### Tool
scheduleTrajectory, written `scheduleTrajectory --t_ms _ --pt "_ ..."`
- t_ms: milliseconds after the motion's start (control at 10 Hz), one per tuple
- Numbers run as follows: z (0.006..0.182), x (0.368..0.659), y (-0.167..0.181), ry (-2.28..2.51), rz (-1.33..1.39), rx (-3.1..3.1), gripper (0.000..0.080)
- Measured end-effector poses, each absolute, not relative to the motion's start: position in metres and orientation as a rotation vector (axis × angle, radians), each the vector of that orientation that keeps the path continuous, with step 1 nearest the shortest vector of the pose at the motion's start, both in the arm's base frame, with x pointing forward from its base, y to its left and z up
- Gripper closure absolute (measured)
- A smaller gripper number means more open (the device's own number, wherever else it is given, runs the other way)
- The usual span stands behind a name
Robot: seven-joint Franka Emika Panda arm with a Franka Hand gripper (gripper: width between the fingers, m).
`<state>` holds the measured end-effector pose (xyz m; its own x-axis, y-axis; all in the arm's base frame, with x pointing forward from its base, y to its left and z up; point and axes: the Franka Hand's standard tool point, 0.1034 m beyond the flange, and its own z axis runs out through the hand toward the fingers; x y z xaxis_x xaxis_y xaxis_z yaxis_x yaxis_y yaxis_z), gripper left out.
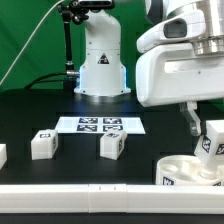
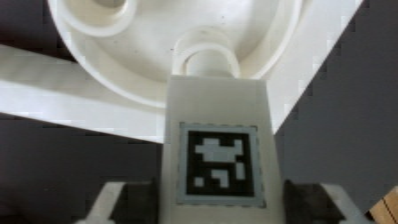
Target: Assemble stool
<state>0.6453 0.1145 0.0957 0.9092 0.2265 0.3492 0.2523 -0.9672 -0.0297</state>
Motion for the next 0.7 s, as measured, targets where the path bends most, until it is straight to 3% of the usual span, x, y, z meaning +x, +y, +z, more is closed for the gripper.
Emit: scheduleTrajectory --t_ms 700 --pt "0.0875 0.6421 0.1149 -0.378 -0.536 -3.0 0.0462"
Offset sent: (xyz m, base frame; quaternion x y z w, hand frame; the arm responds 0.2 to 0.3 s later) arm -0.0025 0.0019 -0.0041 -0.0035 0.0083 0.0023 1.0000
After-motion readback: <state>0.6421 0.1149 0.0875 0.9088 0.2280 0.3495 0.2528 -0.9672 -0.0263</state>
